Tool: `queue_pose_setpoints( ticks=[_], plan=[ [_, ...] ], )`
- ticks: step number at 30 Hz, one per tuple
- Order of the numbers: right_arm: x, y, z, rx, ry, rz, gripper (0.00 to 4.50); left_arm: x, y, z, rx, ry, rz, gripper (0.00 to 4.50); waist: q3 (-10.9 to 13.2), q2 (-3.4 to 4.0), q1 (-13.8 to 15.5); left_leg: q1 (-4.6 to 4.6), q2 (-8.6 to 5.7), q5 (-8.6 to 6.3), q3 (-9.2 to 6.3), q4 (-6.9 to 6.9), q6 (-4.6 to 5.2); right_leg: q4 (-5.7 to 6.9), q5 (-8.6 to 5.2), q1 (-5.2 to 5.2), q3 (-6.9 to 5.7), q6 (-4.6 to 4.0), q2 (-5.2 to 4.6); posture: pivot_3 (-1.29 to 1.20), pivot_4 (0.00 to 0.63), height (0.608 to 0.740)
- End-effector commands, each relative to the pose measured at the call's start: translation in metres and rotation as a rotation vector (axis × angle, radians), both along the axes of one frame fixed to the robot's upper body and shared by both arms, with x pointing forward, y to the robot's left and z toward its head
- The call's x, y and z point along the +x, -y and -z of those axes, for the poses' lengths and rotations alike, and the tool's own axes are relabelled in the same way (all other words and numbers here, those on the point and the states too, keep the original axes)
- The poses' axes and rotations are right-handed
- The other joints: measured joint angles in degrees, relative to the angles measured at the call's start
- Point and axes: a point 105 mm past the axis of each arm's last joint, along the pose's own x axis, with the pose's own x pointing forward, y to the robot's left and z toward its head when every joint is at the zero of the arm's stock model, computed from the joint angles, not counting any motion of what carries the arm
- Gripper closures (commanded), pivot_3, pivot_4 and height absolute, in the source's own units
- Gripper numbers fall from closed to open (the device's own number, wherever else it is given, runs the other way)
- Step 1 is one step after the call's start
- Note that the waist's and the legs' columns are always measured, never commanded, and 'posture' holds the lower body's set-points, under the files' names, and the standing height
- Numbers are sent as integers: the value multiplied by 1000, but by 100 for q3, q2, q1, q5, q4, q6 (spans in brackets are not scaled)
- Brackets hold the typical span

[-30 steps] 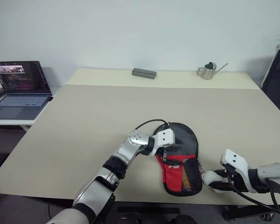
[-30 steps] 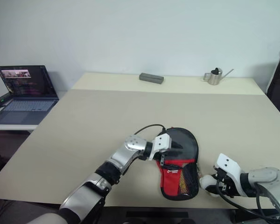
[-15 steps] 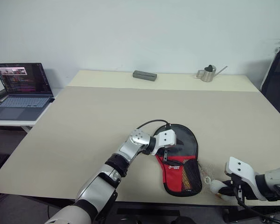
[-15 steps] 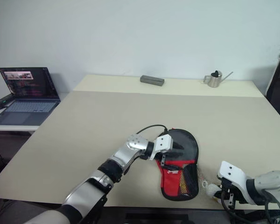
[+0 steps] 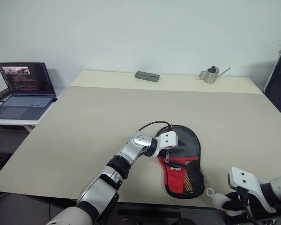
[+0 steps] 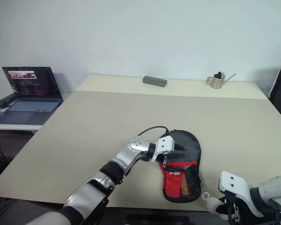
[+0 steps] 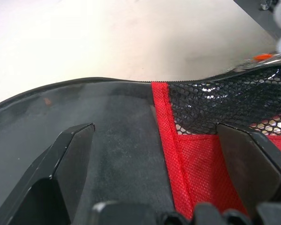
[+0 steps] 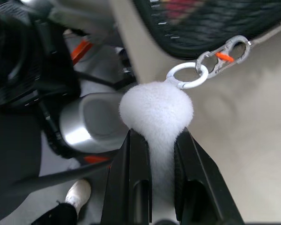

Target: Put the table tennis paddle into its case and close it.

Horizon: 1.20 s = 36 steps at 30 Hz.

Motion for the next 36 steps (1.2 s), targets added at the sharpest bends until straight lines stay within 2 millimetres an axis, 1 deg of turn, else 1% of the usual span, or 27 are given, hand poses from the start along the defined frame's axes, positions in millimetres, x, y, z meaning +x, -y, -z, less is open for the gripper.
queue_pose_setpoints(
  ticks=[1, 4, 8, 13, 18, 19, 21, 24, 26, 27, 29, 32, 34, 36],
  plan=[
    [-16, -10, -5, -1, -21, -118, 4326, -18, -19, 56, 217, -101, 0, 0, 0, 0, 4, 0, 0, 0, -2, 0, 0, -2, -1, 2, -1, 0, -3, 0, 150, 740],
    [-26, -13, -7, -7, -38, -177, 4326, -19, -18, 56, 217, -100, 2, 0, 0, 0, 5, 2, 1, -2, -2, 0, -2, -4, -2, 5, -2, -2, -4, 0, 150, 740],
    [-40, -20, -11, 2, -62, -249, 4330, -19, -16, 56, 215, -99, 4, 0, -1, -3, 14, 4, 1, -19, -5, 0, -31, -10, -3, 13, -6, -2, -5, 0, 150, 740],
    [-47, -27, -14, 25, -75, -276, 4331, -19, -13, 55, 208, -96, 1, 0, -2, -3, 33, 5, 0, -21, -6, 0, -31, -19, -3, 19, -10, -2, -5, 0, 150, 740],
    [-58, -34, -16, 51, -95, -319, 4331, -18, -12, 54, 206, -92, -1, 0, -2, -3, 127, 4, 0, -22, -7, -1, -28, -23, -3, 18, -12, -2, -5, 0, 150, 740],
    [-58, -36, -16, 53, -87, -325, 4331, -18, -12, 54, 206, -91, -1, 0, -2, -3, 134, 4, 0, -22, -8, -1, -27, -24, -3, 18, -14, -2, -5, 0, 150, 740],
    [-51, -35, -12, 29, -37, -317, 4331, -18, -12, 54, 205, -90, -1, 0, -2, -4, 136, 3, 0, -24, -7, -1, -29, -25, -4, 18, -14, -2, -5, 0, 150, 740],
    [-47, -34, -12, 40, -42, -297, 4331, -18, -11, 54, 204, -89, 0, 0, -2, -5, 140, 3, 0, -25, -7, -1, -29, -27, -5, 18, -14, -4, -5, 0, 150, 740],
    [-44, -34, -16, 60, -48, -271, 3602, -18, -11, 54, 204, -87, 1, 0, -2, -6, 140, 3, 1, -25, -6, -1, -29, -27, -7, 19, -15, -7, -5, 0, 150, 740],
    [-43, -34, -17, 63, -48, -267, 3360, -18, -11, 54, 204, -87, 1, 0, -2, -5, 139, 3, 1, -25, -7, -1, -29, -27, -7, 19, -15, -8, -5, 0, 150, 740],
    [-48, -38, -25, 120, -89, -262, 2701, -18, -11, 54, 203, -84, -1, 0, -1, -6, 143, 3, 1, -25, -7, -1, -29, -27, -7, 18, -15, -8, -5, 0, 150, 740],
    [-51, -39, -33, 163, -105, -268, 1681, -17, -10, 53, 200, -82, -4, 0, -1, -7, 143, 3, 1, -25, -7, -1, -28, -27, -6, 19, -15, -6, -5, 0, 150, 740],
    [-53, -39, -39, 186, -115, -285, 1681, -17, -10, 53, 198, -82, -8, 0, -1, -8, 148, 3, 1, -25, -7, -1, -28, -27, -5, 19, -15, -5, -5, 0, 150, 740],
    [-52, -37, -45, 199, -105, -286, 1681, -16, -10, 53, 194, -83, -16, 0, -3, -9, 146, 3, 1, -25, -6, 0, -28, -27, -5, 20, -15, -4, -5, 0, 150, 740]
  ],
)
